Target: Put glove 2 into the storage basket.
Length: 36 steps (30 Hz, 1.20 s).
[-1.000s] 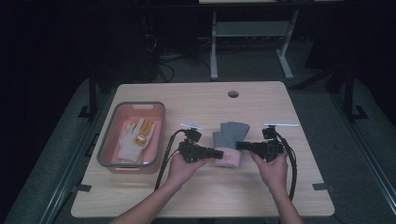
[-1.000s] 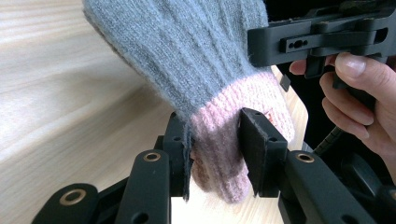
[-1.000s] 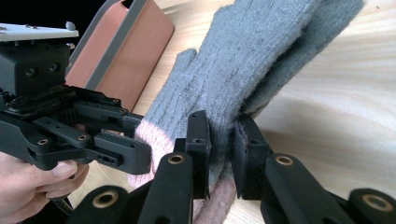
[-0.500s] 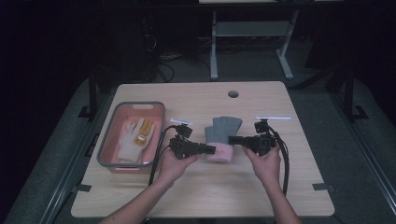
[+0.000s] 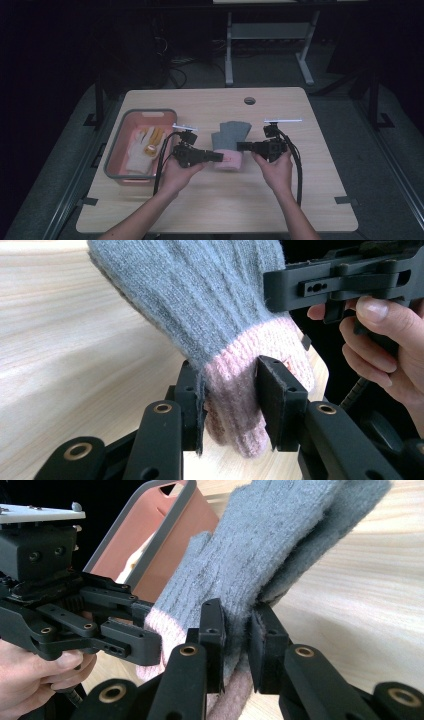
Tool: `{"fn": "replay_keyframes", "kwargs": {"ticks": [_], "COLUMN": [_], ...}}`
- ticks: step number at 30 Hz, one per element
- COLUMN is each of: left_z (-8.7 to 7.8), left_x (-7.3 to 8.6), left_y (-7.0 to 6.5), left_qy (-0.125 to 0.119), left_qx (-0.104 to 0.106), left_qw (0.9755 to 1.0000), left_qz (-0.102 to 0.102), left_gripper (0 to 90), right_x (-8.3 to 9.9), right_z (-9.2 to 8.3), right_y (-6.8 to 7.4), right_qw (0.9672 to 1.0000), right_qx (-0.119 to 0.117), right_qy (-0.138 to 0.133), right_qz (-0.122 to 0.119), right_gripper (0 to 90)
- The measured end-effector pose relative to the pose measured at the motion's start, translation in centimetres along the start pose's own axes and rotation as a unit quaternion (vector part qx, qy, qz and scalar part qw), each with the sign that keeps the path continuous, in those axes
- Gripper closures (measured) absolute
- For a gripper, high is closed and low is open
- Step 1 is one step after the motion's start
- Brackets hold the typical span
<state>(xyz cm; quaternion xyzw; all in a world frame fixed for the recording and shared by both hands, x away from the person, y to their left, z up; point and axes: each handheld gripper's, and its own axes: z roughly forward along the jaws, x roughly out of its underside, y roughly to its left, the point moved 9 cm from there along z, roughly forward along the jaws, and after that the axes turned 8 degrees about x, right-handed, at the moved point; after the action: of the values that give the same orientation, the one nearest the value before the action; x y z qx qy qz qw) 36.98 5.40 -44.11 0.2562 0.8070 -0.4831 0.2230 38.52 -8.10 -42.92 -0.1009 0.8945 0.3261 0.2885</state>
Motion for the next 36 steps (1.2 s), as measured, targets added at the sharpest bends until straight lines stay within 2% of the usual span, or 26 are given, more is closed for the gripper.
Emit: {"fn": "replay_keyframes", "kwargs": {"ticks": [7, 11, 12, 36], "left_z": [-1.1, -1.9, -2.1, -5.6], "left_x": [-0.1, -0.2, -0.2, -0.3], "left_y": [0.1, 0.3, 0.3, 1.2], "left_qy": [-0.006, -0.007, -0.009, -0.026], "left_qx": [-0.003, -0.006, -0.005, -0.021], "left_qw": [1.0000, 0.9999, 1.0000, 0.9994], "left_qz": [-0.001, 0.006, 0.001, 0.002], "left_gripper": [64.6, 64.6, 64.6, 64.7], "right_x": [-0.6, -0.9, -1.0, -2.3], "right_z": [0.4, 0.7, 0.8, 2.7], "right_y": [1.0, 1.7, 1.9, 5.0], "right_qw": [1.0000, 0.9999, 0.9998, 0.9990], "right_qx": [-0.002, -0.004, -0.004, -0.021], "right_qy": [0.004, 0.007, 0.008, 0.022], "right_qz": [-0.009, -0.013, -0.015, -0.035], "right_gripper": [78.0, 77.9, 77.9, 77.9]}}
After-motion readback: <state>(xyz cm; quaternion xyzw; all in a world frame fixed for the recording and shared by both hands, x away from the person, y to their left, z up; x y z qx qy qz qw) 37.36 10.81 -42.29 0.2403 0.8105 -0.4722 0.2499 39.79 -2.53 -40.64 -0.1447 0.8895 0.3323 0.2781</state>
